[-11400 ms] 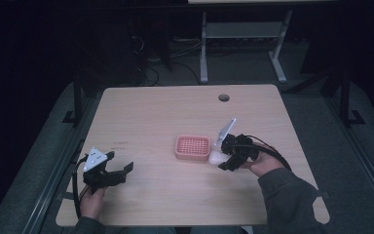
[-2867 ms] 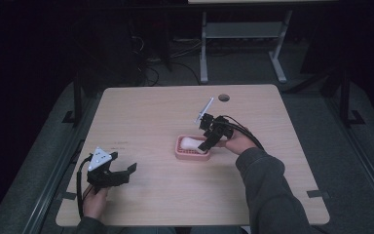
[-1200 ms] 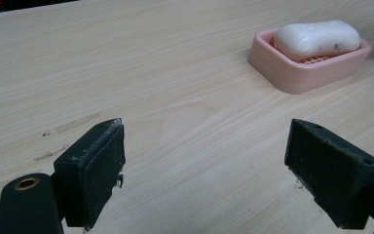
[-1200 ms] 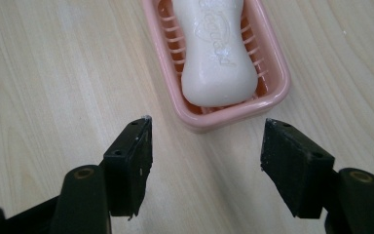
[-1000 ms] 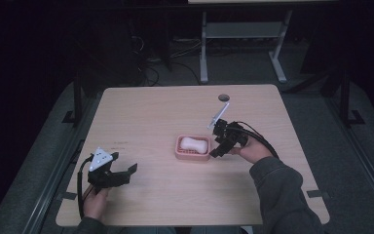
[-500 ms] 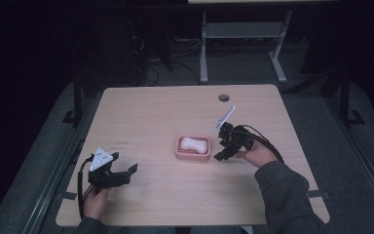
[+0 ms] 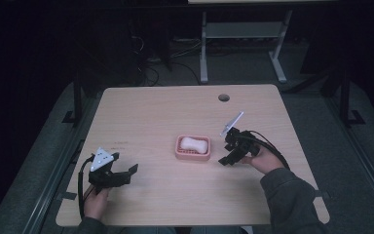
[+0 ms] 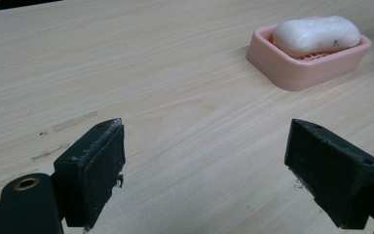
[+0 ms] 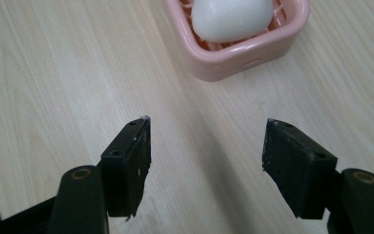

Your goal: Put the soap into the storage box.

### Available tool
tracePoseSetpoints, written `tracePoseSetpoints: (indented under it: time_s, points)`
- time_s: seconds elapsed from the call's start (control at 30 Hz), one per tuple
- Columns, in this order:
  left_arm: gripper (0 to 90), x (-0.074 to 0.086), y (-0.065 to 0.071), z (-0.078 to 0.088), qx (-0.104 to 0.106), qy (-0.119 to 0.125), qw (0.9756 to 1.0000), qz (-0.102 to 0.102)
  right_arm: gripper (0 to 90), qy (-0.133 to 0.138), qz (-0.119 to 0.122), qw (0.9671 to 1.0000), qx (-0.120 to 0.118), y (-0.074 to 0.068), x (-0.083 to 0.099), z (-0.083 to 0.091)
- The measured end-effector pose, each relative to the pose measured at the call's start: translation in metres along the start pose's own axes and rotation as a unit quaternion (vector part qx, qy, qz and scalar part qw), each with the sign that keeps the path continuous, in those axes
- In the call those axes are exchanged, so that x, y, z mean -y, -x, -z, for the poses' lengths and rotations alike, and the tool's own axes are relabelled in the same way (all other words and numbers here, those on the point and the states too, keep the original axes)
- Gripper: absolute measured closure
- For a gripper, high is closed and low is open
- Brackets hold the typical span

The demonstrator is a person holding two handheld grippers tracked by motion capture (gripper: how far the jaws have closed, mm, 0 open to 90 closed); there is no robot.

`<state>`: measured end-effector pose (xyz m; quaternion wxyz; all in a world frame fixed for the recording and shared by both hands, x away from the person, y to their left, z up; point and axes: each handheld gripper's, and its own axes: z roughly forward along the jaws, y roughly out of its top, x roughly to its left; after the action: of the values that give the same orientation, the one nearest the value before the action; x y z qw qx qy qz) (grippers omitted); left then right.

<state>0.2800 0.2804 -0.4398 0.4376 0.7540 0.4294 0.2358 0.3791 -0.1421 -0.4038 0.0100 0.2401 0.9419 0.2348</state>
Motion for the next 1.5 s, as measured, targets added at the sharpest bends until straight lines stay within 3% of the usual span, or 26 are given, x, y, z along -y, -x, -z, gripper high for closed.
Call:
tracePoseSetpoints:
  time_s: [0.17,0.73,1.1,1.5]
  points:
    - [14.2,0.000,0.000,0.000,0.000,0.000,1.0000,-0.001,34.1,-0.006,-0.003,1.0000,0.000,-0.002,0.006,0.000]
    - [14.1,0.000,0.000,0.000,0.001,-0.004,1.0000,-0.004,34.2,0.010,-0.016,0.9998,0.002,-0.008,0.031,0.004]
    - [14.1,0.001,0.002,-0.001,0.003,-0.002,1.0000,-0.001,34.2,0.019,-0.025,0.9995,0.008,-0.015,0.052,0.009]
    - [14.1,0.001,0.004,-0.001,0.004,-0.002,0.9999,-0.012,34.4,0.038,-0.044,0.9982,0.015,-0.028,0.086,0.012]
